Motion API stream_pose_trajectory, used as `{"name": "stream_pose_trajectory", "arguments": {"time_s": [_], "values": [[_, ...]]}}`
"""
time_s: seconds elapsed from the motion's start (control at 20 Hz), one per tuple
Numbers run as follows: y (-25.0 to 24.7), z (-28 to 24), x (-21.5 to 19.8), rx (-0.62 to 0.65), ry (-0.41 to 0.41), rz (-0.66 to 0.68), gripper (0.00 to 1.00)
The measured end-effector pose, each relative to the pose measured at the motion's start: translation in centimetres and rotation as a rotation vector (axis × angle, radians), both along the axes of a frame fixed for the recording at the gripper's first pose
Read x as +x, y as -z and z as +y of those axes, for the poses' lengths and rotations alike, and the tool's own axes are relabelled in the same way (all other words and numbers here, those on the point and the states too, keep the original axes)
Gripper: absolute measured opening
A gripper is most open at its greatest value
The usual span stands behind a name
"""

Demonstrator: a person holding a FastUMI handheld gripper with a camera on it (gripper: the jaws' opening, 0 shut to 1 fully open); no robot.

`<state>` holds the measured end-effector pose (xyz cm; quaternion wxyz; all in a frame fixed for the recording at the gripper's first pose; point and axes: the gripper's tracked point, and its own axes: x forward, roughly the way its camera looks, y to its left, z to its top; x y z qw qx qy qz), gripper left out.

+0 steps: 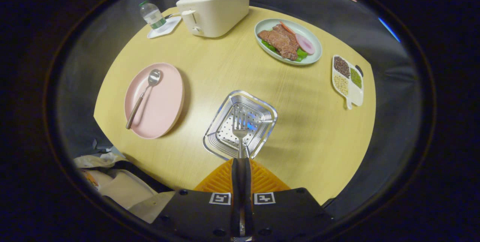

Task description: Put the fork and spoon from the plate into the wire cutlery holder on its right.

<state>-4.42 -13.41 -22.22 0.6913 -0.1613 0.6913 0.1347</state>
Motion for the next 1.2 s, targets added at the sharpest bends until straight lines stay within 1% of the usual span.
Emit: {"name": "stream_pose_trajectory", "arguments": {"time_s": [0.05,0.2,0.3,0.4,0.55,0.7,0.9,1.1,1.2], "values": [[0.6,0.1,-0.2,0.000,0.001,0.010,0.10],[0.1,0.4,0.3,-0.010,-0.017,-0.008,0.11],[-0.1,0.7,0.7,-0.005,-0.010,-0.032,0.11],[-0.1,1.1,1.1,0.007,0.008,-0.065,0.14],[-0.2,1.6,1.5,0.037,0.036,-0.112,0.35],[-1.2,3.2,2.4,0.099,0.072,-0.197,0.62],[-2.8,5.5,4.2,0.169,0.115,-0.381,0.98],[-4.3,7.3,5.5,0.182,0.154,-0.569,0.98],[-4.9,8.6,5.4,0.184,0.167,-0.640,0.98]]}}
